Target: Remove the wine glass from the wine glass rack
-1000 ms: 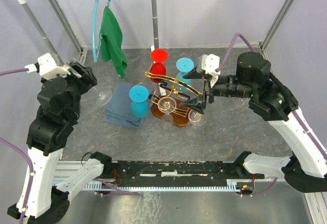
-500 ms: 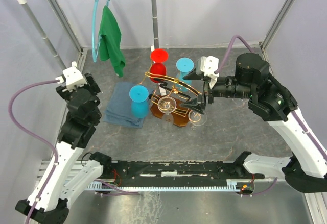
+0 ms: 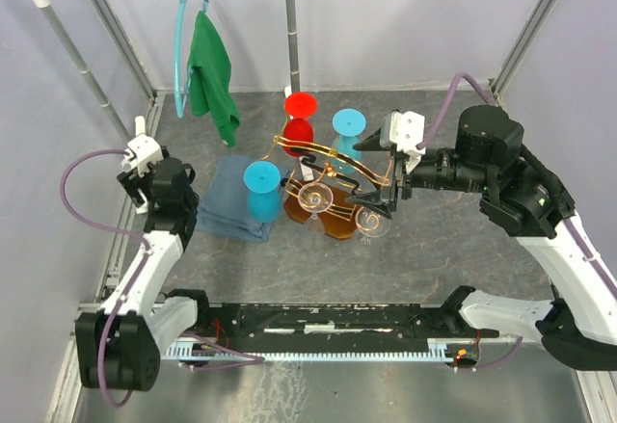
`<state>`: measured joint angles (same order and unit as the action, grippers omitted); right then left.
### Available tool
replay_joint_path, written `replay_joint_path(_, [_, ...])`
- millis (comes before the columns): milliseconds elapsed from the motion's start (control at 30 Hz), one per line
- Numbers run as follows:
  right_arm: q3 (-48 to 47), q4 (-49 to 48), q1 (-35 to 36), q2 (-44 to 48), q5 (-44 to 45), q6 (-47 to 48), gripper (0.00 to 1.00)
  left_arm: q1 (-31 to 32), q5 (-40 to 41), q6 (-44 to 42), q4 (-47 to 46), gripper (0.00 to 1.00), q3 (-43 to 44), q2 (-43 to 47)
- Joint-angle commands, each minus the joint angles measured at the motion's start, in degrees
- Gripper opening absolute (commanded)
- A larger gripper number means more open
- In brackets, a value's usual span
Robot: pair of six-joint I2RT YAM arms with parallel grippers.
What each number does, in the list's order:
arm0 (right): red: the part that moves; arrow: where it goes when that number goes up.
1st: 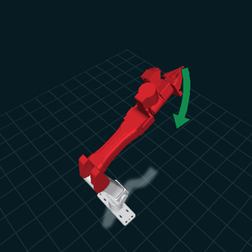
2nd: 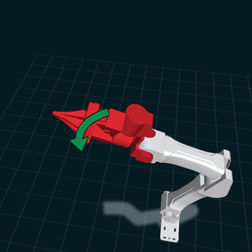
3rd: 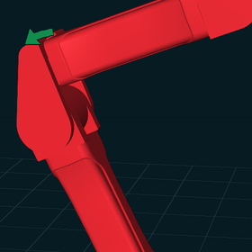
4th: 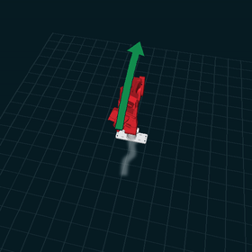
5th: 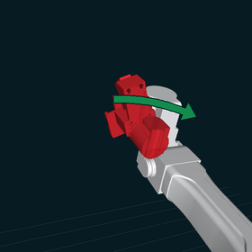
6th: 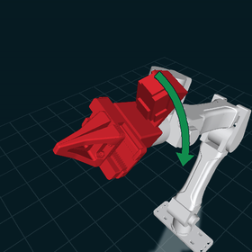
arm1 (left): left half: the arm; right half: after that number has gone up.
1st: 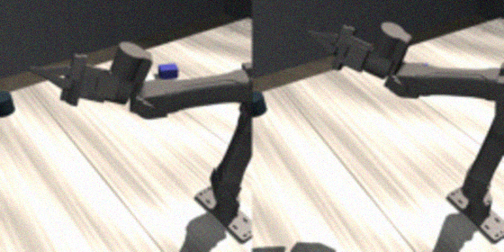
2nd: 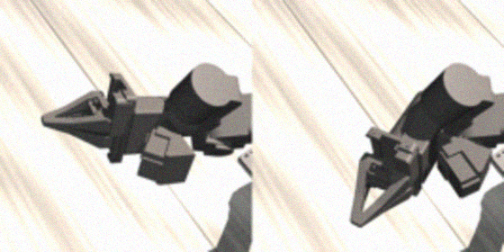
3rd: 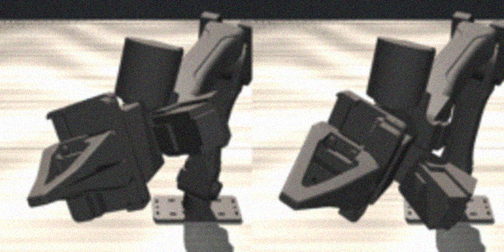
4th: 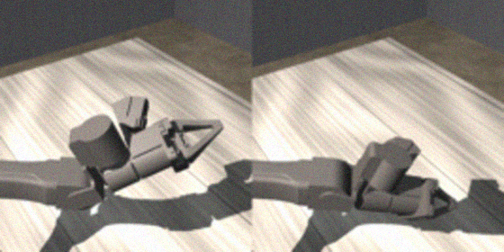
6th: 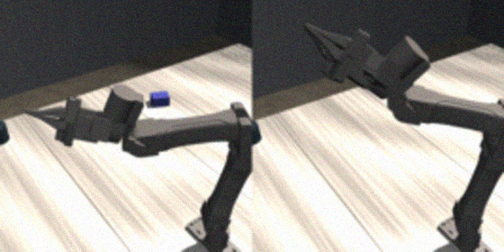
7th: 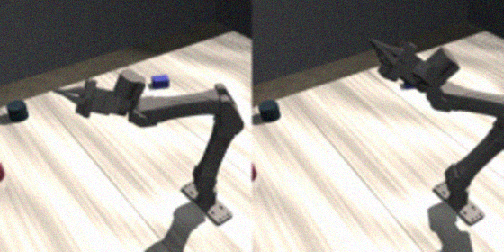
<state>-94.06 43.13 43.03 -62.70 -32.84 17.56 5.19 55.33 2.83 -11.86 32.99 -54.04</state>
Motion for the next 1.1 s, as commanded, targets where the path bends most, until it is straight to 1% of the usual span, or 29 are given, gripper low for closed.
replay_joint_path(0, [-2.5, 0.5, 0.1, -0.8, 1.2, 1.8, 0.97, -3.5, -1.2, 3.9, -13.0, 0.63, 2.4, -5.7])
replay_joint_path(100, [-2.1, -0.1, 0.1, -1.4, 0.6, 1.8, 0.97, -3.9, 0.6, 0.6, -21.7, 0.61, 2.2, -10.8])
replay_joint_path(200, [-1.4, -0.5, 0.1, -2.0, 0.6, 1.5, 0.97, -4.4, 2.5, -0.1, -26.4, 0.60, 3.1, -16.9])
replay_joint_path(367, [-1.3, -0.4, 0.1, -2.3, 1.1, 1.3, 0.96, -5.2, 8.0, -1.0, -35.7, 0.60, 3.4, -26.4])
replay_joint_path(467, [-1.4, -0.2, 0.1, -2.4, 1.1, 1.3, 0.96, -5.8, 10.2, -1.5, -39.4, 0.59, 4.1, -30.9])
replay_joint_path(567, [-1.4, 0.0, 0.1, -2.6, 1.0, 1.2, 0.96, -5.9, 11.0, -1.3, -41.6, 0.59, 4.3, -34.0])
replay_joint_path(700, [-1.0, -0.3, 0.1, -3.3, 0.9, 0.7, 0.96, -5.9, 12.6, -3.1, -46.8, 0.59, 4.0, -37.6])
replay_joint_path(833, [-0.7, -0.6, 0.1, -3.8, 0.9, 0.7, 0.96, -5.9, 12.7, -3.1, -46.9, 0.60, 3.7, -37.8])
replay_joint_path(967, [0.2, -1.6, 0.1, -3.9, 0.7, 0.5, 0.96, -5.8, 13.3, -0.9, -43.6, 0.64, 4.2, -38.3])
replay_joint_path(1067, [0.3, -1.7, 0.1, -4.0, 1.1, 0.5, 0.96, -5.8, 14.7, -0.5, -43.4, 0.65, 4.0, -39.5])
